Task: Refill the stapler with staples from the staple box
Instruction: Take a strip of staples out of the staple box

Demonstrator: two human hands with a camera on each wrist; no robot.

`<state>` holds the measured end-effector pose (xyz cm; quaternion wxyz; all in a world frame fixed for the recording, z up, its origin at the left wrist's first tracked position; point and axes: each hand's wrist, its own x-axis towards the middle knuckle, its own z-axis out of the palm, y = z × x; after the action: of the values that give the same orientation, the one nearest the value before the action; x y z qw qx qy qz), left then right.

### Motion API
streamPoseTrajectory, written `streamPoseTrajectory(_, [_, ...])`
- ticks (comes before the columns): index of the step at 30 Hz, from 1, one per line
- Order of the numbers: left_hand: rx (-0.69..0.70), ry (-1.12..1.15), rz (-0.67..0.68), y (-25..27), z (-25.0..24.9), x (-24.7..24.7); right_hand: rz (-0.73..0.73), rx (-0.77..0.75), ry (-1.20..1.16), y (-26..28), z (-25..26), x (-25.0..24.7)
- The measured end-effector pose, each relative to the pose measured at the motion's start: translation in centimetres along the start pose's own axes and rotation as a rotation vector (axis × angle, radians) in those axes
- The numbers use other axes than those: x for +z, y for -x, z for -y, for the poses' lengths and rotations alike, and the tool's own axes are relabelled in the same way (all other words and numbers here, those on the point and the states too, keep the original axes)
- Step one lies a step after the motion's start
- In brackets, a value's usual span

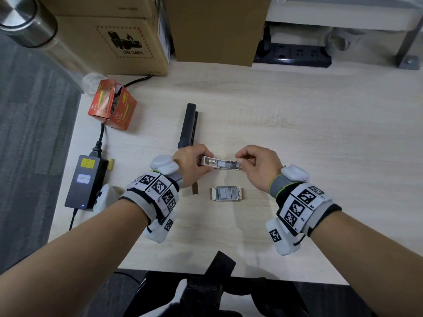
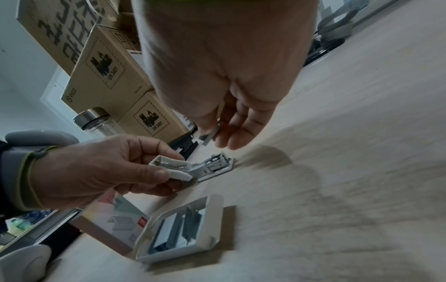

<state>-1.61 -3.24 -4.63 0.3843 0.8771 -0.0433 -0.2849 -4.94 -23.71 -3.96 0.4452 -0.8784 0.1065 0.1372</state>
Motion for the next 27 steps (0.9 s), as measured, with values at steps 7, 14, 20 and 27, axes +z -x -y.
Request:
streamPoseTrajectory(7, [0.003, 0.02, 0.007, -0.12, 0.15, 0.0, 0.053, 0.024, -0.027, 0.04, -0.17, 0.08])
streamPoseTrajectory(14, [0.021, 0.028, -0.005, -0.16, 0.55, 0.17, 0.011, 0.012, 0.035, 0.05, -0.26, 0.07])
streamPoseTrajectory(20, [0.038, 0.025, -0.017, -0.25, 0.69, 0.29, 0.031, 0.04, -0.059, 0.22, -0.41, 0.0])
streamPoseTrajectory(27, [0.033, 0.018, -0.005, -0.38, 0.91, 0.27, 0.038, -0.001, 0.002, 0.22, -0.5, -0.07])
